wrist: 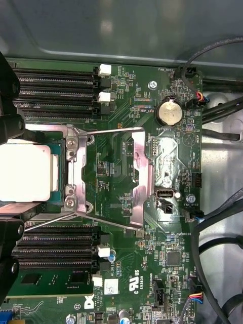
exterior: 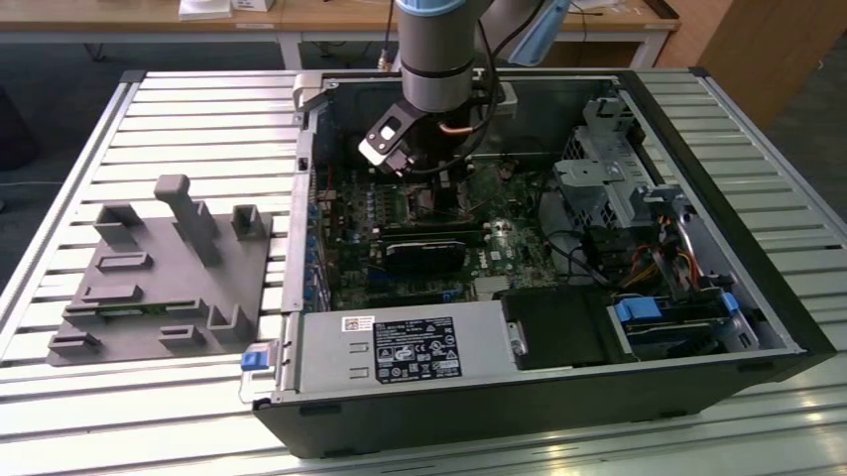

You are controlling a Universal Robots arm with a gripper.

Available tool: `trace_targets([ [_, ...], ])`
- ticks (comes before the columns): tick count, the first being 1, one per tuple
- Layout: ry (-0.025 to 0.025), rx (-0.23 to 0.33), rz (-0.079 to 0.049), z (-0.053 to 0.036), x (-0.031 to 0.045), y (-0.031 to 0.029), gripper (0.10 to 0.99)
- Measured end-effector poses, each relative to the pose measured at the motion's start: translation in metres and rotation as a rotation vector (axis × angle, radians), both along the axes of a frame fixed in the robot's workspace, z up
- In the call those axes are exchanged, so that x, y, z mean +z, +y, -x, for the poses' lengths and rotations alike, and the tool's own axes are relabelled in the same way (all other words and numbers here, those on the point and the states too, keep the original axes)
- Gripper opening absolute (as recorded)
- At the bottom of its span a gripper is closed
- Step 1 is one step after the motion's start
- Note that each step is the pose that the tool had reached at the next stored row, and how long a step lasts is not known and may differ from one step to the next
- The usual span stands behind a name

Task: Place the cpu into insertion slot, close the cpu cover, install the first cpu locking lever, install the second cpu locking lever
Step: 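Place the cpu into insertion slot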

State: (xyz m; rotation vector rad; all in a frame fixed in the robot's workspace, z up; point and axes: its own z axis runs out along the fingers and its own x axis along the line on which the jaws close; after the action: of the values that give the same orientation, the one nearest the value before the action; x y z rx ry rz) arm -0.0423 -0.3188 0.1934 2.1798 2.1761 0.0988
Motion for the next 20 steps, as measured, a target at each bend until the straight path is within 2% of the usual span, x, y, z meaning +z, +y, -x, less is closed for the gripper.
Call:
trace_targets([
  [6, -0.0002, 0.0, 0.0, -0.0001, -0.0003, 0.0001, 0.541],
  [8, -0.0001, 0.0, 0.0, 0.0, -0.0003, 0.0, 0.553],
  [9, 0.0, 0.0, 0.0, 0.0, -0.0003, 0.0, 0.616],
  [15, -0.0001, 0.0, 0.0, 0.0, -0.0001, 0.0, 0.616],
  [20, 0.0019, 0.0, -0.001, -0.0002, 0.0068, 0.0, 0.616],
])
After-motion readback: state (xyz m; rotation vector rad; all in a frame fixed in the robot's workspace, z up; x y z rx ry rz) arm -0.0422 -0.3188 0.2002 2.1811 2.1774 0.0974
